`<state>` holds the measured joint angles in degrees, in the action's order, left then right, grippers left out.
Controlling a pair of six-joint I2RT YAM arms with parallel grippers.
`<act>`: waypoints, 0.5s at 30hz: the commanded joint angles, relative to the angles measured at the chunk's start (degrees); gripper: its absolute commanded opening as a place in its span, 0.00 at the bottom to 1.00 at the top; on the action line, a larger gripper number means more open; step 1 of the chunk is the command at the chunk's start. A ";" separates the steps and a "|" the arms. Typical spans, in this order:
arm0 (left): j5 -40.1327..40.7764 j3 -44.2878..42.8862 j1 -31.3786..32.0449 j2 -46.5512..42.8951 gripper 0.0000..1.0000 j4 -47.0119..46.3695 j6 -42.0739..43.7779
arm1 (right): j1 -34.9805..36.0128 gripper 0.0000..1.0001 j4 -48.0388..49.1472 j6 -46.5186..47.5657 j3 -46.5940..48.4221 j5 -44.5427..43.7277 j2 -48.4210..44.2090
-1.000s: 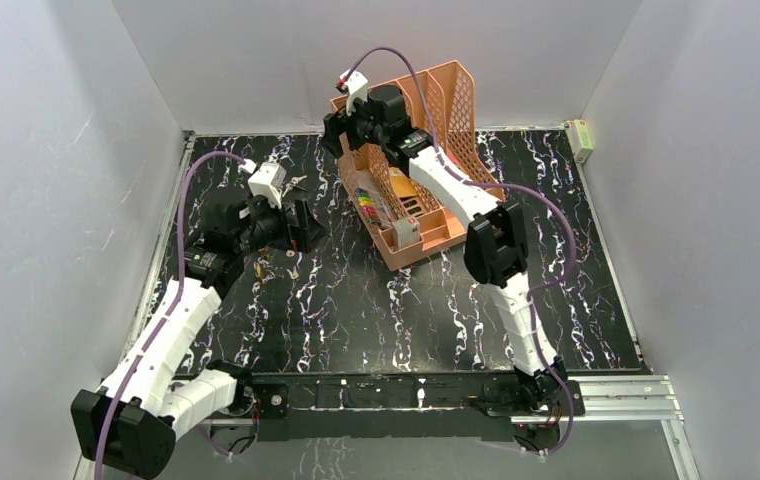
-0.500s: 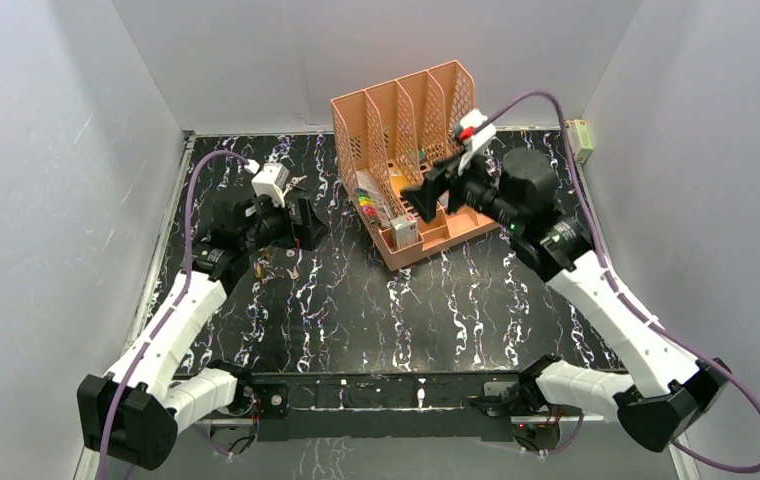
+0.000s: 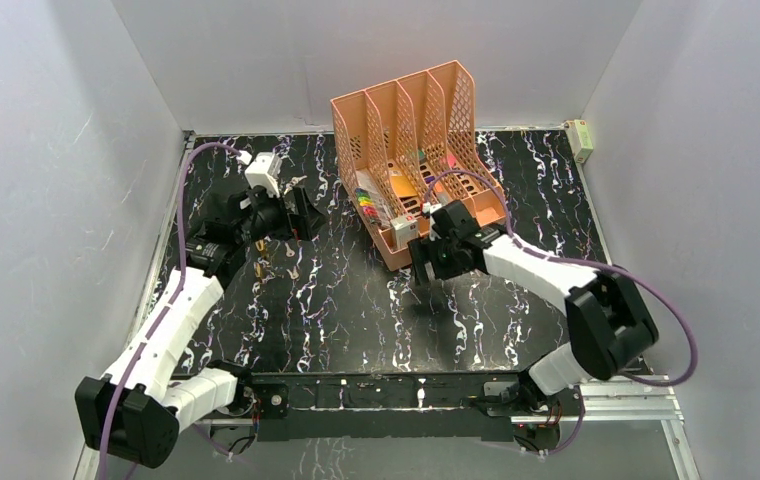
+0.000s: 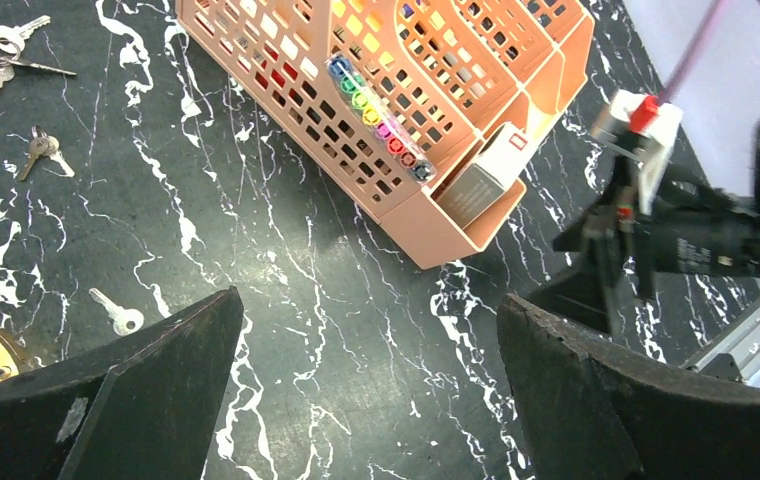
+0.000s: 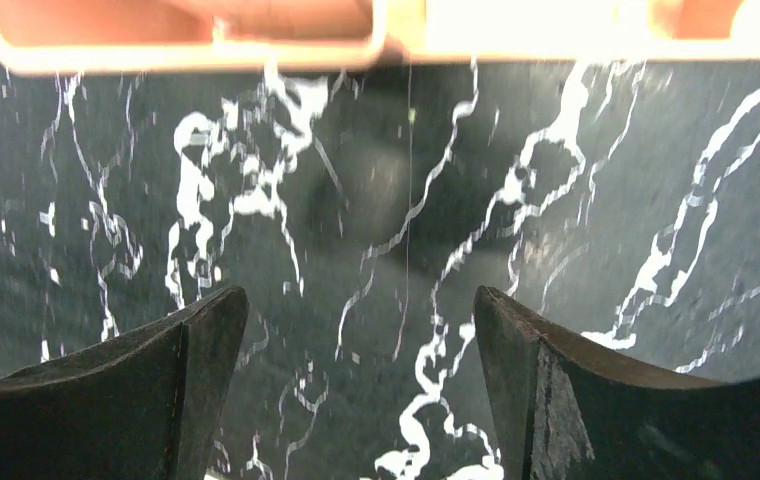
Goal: Lock with the key
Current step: Move the distractor to the center of the board.
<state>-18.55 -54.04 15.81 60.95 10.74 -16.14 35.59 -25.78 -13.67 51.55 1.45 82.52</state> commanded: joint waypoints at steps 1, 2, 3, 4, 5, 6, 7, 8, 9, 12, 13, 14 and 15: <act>-0.85 0.25 -0.39 -3.27 0.98 0.92 -2.97 | -0.15 0.91 7.04 -2.55 6.31 -4.38 5.35; -1.14 0.56 -0.35 -3.55 0.98 1.08 -3.34 | -0.12 0.91 8.56 -3.58 6.77 -5.12 6.52; -1.32 0.79 -0.38 -3.82 0.98 1.11 -3.78 | -0.09 0.91 9.96 -4.37 7.26 -5.89 7.73; -1.52 1.04 -0.35 -4.32 0.98 1.04 -4.17 | -0.09 0.91 10.72 -5.60 7.93 -6.94 9.14; -1.70 1.40 -0.37 -4.60 0.98 0.89 -4.62 | -0.09 0.91 11.87 -6.50 8.44 -7.68 10.49; -1.84 1.62 -0.37 -4.87 0.98 0.72 -4.87 | -0.06 0.91 13.07 -7.37 8.91 -8.31 11.76; -1.93 1.72 -0.36 -5.06 0.98 0.63 -5.08 | -0.02 0.91 14.40 -8.35 9.26 -9.02 12.90; -1.95 1.81 -0.39 -5.24 0.98 0.56 -5.29 | 0.00 0.91 16.20 -8.99 9.41 -9.20 13.86; -1.89 1.83 -0.35 -5.38 0.98 0.51 -5.30 | 0.00 0.91 17.87 -9.61 9.75 -9.21 14.84; -1.24 1.79 -0.35 -5.65 0.98 0.35 -5.44 | -0.02 0.92 21.43 -10.09 12.05 -9.08 18.27; -1.01 2.02 -0.34 -5.73 0.98 -0.07 -5.80 | -0.08 0.92 22.20 -9.89 13.22 -9.25 19.53; -1.08 2.42 -0.34 -5.79 0.98 -0.72 -6.32 | -0.01 0.92 22.89 -9.47 14.42 -9.21 21.11; -1.16 2.78 -0.34 -5.76 0.98 -1.38 -6.85 | -0.04 0.91 23.43 -9.11 15.89 -8.98 22.54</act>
<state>-19.05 -52.80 15.81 56.95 10.98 -21.02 35.88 -12.49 -21.04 60.58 -4.49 100.95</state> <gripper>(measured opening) 0.983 0.915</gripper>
